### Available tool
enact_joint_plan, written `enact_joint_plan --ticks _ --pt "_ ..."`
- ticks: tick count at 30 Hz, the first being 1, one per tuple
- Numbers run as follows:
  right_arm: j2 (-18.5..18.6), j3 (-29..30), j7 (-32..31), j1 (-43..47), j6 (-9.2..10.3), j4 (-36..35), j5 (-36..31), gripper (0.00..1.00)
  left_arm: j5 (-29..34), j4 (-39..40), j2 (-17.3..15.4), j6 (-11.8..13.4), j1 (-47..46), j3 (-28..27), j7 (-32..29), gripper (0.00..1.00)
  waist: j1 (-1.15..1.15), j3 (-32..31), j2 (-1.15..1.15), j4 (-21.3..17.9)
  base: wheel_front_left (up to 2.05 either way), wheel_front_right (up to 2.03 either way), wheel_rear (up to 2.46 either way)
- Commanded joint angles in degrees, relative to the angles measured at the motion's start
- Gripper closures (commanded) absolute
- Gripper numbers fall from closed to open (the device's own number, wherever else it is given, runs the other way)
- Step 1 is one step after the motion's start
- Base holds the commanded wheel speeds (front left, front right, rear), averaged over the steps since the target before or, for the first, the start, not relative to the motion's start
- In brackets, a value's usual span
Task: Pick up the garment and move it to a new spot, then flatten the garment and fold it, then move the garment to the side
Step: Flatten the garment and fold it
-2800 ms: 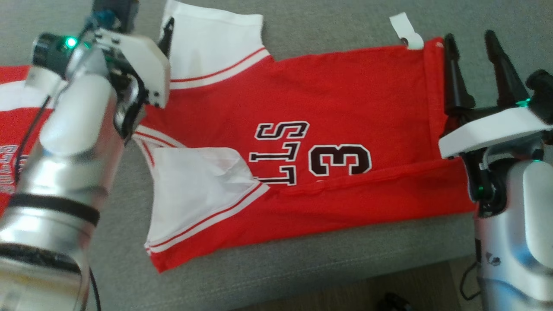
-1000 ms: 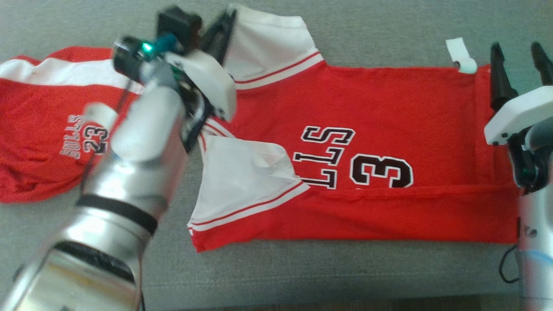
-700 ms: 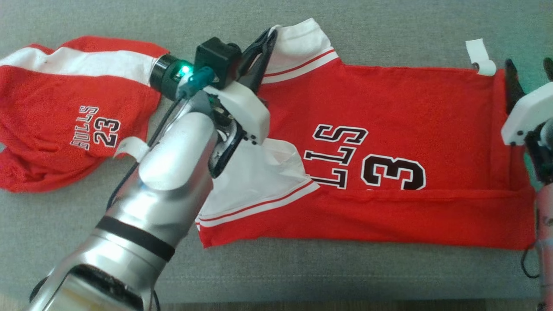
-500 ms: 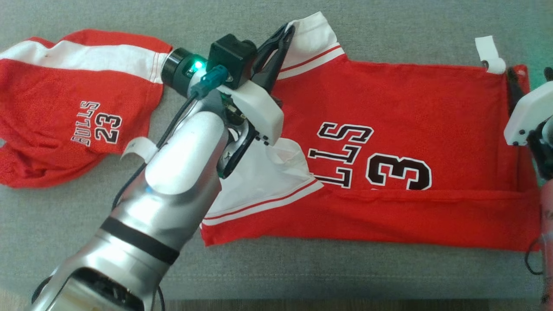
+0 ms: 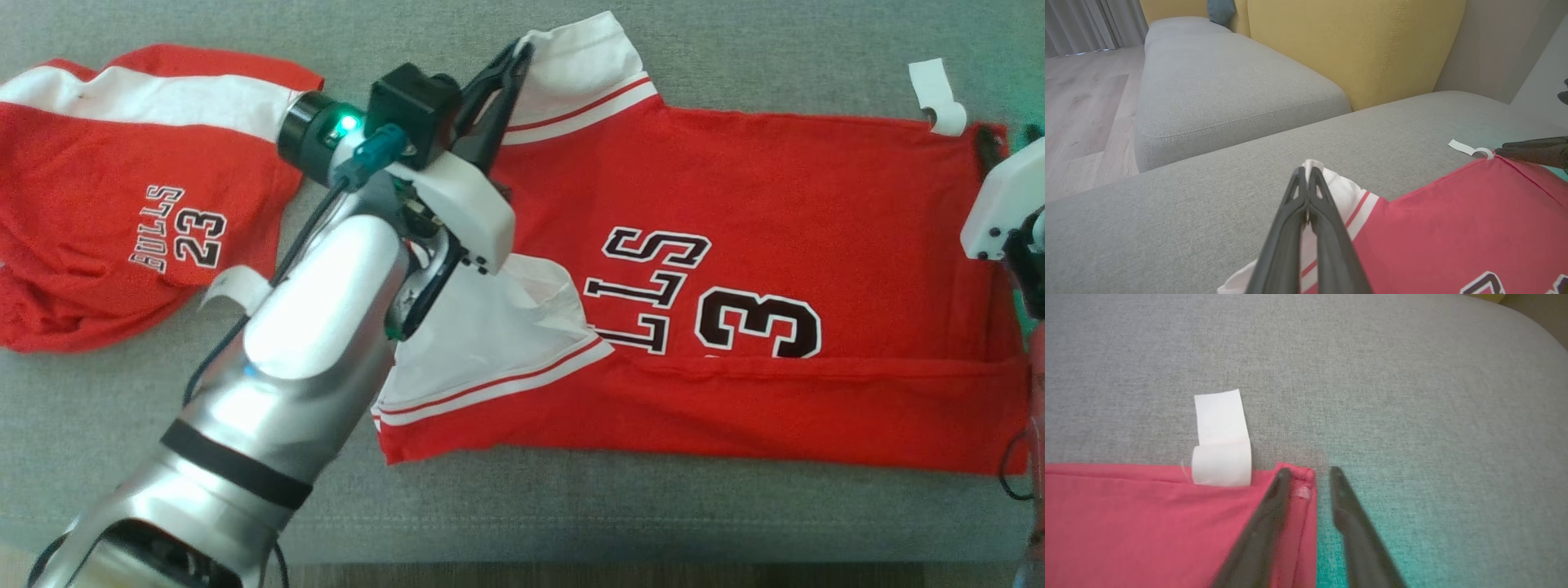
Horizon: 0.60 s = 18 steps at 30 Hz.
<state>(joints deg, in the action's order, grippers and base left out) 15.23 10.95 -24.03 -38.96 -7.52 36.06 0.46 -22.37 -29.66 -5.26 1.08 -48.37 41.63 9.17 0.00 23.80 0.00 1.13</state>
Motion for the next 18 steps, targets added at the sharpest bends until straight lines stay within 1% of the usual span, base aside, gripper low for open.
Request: enact_joint_plan --ticks 1,8,14,18 --pt "0.5 -1.0 0.3 -0.7 0.03 -0.9 0.5 1.0 -0.5 2.2 -1.9 0.6 -1.3 -2.3 -0.2 1.0 0.0 -0.2 0.0 -0.2 0.0 0.0 0.0" --pt "0.1 -1.1 5.6 -3.3 0.03 -1.4 1.2 1.0 -1.1 2.1 -4.3 1.7 -3.9 -4.8 0.2 1.0 0.0 0.0 0.0 -0.9 0.0 0.0 0.0" --pt "-0.7 -1.6 10.9 -6.5 0.03 -1.3 1.2 1.0 -1.3 -0.2 -6.0 1.5 -8.4 -6.6 0.6 1.0 0.0 0.6 0.0 -1.5 0.0 0.0 0.0" --pt "-1.2 -1.8 14.7 -9.3 0.03 -0.7 1.2 1.0 -1.4 -3.0 -6.5 1.3 -12.2 -7.8 1.6 1.0 0.0 1.2 0.0 -2.0 0.0 0.0 0.0"
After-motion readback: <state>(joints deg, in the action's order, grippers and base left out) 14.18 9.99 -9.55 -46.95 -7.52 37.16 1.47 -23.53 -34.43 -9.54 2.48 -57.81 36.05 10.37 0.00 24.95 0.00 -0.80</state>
